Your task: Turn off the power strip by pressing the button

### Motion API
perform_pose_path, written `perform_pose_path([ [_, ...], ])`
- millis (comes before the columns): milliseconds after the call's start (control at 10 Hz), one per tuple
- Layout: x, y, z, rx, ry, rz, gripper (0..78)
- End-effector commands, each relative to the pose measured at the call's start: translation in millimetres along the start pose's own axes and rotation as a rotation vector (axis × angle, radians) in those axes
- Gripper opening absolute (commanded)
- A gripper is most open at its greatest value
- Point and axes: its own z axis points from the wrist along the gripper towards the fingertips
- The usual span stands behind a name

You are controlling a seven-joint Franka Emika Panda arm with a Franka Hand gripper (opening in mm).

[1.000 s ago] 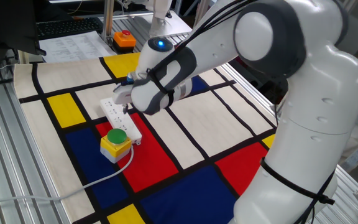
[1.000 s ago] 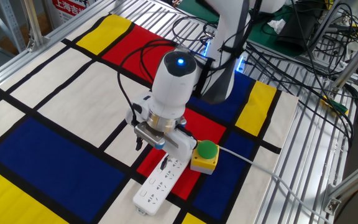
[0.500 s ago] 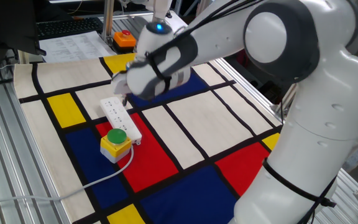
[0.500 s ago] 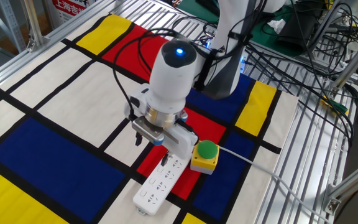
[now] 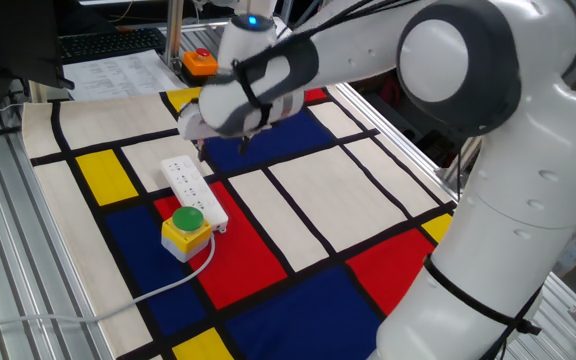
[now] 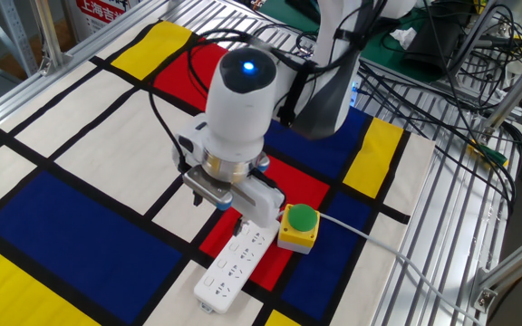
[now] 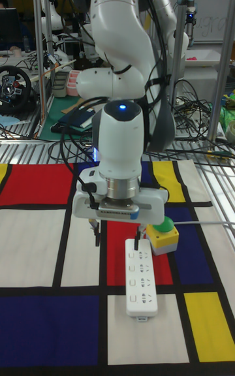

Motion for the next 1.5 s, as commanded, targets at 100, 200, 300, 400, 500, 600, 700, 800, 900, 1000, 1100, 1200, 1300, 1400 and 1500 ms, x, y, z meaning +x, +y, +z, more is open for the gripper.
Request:
perform_pose_path([
  [100,-3.6,-7.2,-26.8,0.015,0.055,-0.005,77.4],
  [200,-2.1,-10.2,-35.1,0.016,0.071,-0.013,77.4],
  [300,-0.7,-12.8,-42.0,0.013,0.085,-0.024,77.4],
  [400,0.5,-14.9,-47.1,0.011,0.097,-0.034,77.4],
  [500,1.2,-15.6,-49.8,0.009,0.102,-0.035,77.4],
  [600,3.3,-17.4,-56.7,0.01,0.107,-0.04,77.4],
  [700,5.3,-20.1,-63.3,0.01,0.118,-0.05,77.4],
  [800,7.6,-23.6,-70.1,0.01,0.13,-0.061,77.4],
  [900,9.9,-26.9,-76.5,0.01,0.14,-0.067,77.4],
  [1000,11.9,-29.5,-81.6,0.012,0.146,-0.07,77.4],
  [1100,13.9,-31.4,-85.9,0.012,0.155,-0.077,77.4],
  [1200,15.9,-32.7,-90.1,0.013,0.164,-0.096,77.4],
  [1300,17.0,-33.1,-92.1,0.015,0.165,-0.104,77.4],
  [1400,20.8,-32.5,-98.7,0.025,0.169,-0.124,77.4],
  [1500,23.4,-30.6,-102.6,0.026,0.168,-0.117,77.4],
])
